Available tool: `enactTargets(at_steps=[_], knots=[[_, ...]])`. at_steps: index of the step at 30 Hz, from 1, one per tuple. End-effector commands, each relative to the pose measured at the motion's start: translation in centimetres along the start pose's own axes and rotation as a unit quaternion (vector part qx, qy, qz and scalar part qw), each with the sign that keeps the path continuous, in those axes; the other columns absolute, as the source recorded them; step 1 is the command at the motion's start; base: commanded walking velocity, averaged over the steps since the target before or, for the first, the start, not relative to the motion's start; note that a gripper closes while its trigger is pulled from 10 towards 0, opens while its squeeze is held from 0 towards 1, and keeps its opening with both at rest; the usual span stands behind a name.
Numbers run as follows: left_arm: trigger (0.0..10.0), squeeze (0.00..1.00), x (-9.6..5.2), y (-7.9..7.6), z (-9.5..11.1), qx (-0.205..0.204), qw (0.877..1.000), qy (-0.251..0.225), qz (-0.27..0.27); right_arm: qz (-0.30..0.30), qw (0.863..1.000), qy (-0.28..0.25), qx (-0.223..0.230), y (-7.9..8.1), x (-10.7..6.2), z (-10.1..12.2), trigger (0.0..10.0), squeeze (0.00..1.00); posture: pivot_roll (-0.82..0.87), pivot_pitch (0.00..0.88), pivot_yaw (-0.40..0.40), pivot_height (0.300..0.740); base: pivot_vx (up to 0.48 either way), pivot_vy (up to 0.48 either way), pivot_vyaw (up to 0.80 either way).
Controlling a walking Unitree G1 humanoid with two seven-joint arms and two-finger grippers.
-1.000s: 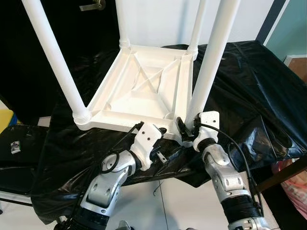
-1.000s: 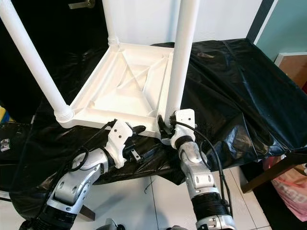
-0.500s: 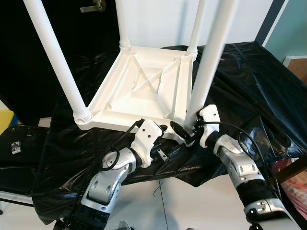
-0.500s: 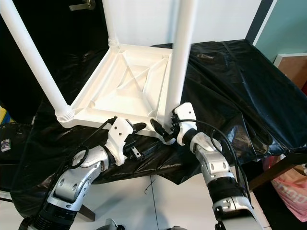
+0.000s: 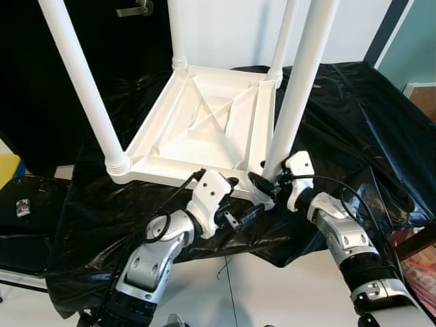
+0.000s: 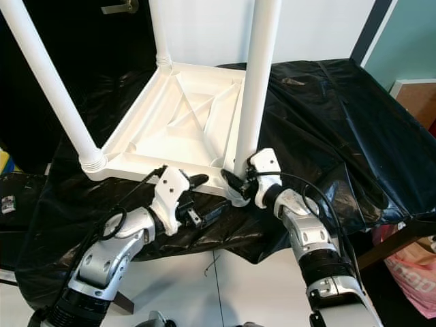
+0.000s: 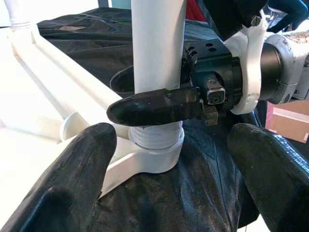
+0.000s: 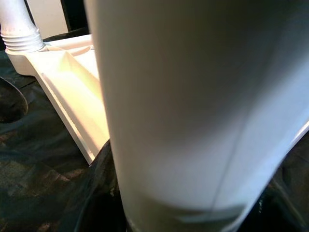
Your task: Building children table
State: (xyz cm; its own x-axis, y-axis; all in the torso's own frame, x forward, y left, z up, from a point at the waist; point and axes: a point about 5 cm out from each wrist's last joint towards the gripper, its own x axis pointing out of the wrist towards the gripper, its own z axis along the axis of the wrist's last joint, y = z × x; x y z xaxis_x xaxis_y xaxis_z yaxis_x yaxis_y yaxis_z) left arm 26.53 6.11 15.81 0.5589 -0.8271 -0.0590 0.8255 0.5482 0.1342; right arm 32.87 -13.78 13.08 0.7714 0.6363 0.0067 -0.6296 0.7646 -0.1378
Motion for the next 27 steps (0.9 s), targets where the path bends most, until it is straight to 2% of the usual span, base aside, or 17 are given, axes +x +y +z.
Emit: enactTargets(at_steps=[1, 2, 3, 8, 12, 14, 15, 17, 20, 22, 23, 27], knots=[[10.0, 0.0, 0.1, 0.0, -0.2, 0.0, 1.0, 0.0, 0.026, 0.003, 0.999, 0.041, -0.006, 0.2, -0.5, -1.5, 0.0, 0.0, 0.03, 0.037, -0.065, 0.74, 0.0, 0.0, 0.0], [10.0, 0.0, 0.0, 0.0, -0.2, -0.001, 1.0, 0.0, 0.026, -0.015, 0.999, 0.049, -0.002, 0.3, -0.5, -1.8, 0.1, 0.0, 0.02, 0.043, -0.068, 0.74, 0.0, 0.0, 0.0], [10.0, 0.0, 0.0, 0.0, -0.2, -0.002, 1.0, 0.0, 0.026, -0.037, 0.998, 0.052, 0.014, 0.4, -0.4, -2.0, 10.0, 0.0, 0.02, 0.045, -0.067, 0.74, 0.0, 0.0, 0.0], [10.0, 0.0, 0.0, -0.1, -0.3, -0.004, 1.0, 0.001, 0.026, -0.088, 0.994, 0.051, 0.047, 0.7, -0.3, -2.2, 10.0, 0.0, 0.02, 0.049, -0.064, 0.74, 0.0, 0.0, 0.0], [10.0, 0.0, -0.1, -0.1, -0.4, -0.005, 1.0, 0.003, 0.025, -0.16, 0.982, 0.053, 0.081, 1.3, -0.1, -2.4, 10.0, 0.0, 0.02, 0.049, -0.059, 0.74, 0.0, 0.0, 0.0], [10.0, 0.0, -0.1, -0.1, -0.4, -0.005, 1.0, 0.003, 0.024, -0.175, 0.979, 0.055, 0.087, 1.4, -0.1, -2.5, 10.0, 0.0, 0.02, 0.048, -0.058, 0.74, 0.0, 0.0, 0.0], [10.0, 0.0, -0.1, -0.2, -0.4, -0.005, 1.0, 0.004, 0.022, -0.213, 0.971, 0.057, 0.092, 1.6, -0.2, -2.6, 10.0, 0.0, 0.02, 0.046, -0.054, 0.74, 0.0, 0.0, 0.0], [10.0, 0.0, -0.1, -0.2, -0.4, -0.005, 1.0, 0.004, 0.022, -0.213, 0.971, 0.057, 0.092, 1.6, -0.2, -2.6, 10.0, 0.0, 0.02, 0.046, -0.054, 0.74, 0.0, 0.0, 0.0], [10.0, 0.0, 0.0, -0.2, -0.4, -0.004, 1.0, 0.005, 0.016, -0.317, 0.94, 0.06, 0.107, 2.0, -0.4, -2.7, 10.0, 0.0, 0.02, 0.043, -0.051, 0.74, 0.0, 0.0, 0.0], [10.0, 0.0, 0.1, -0.2, -0.4, -0.003, 1.0, 0.005, 0.014, -0.351, 0.927, 0.06, 0.12, 2.5, -0.3, -2.8, 10.0, 0.0, 0.02, 0.041, -0.047, 0.74, 0.0, 0.0, 0.0], [10.0, 0.0, 0.1, -0.2, -0.3, -0.003, 1.0, 0.004, 0.012, -0.342, 0.929, 0.058, 0.129, 3.1, 0.0, -2.7, 10.0, 0.0, 0.02, 0.041, -0.047, 0.74, 0.0, 0.0, 0.0], [10.0, 0.0, 0.2, -0.3, -0.4, -0.002, 1.0, 0.005, 0.007, -0.321, 0.937, 0.052, 0.129, 3.8, 0.5, -2.2, 10.0, 0.0, 0.01, 0.039, -0.042, 0.74, 0.0, 0.0, 0.0]])
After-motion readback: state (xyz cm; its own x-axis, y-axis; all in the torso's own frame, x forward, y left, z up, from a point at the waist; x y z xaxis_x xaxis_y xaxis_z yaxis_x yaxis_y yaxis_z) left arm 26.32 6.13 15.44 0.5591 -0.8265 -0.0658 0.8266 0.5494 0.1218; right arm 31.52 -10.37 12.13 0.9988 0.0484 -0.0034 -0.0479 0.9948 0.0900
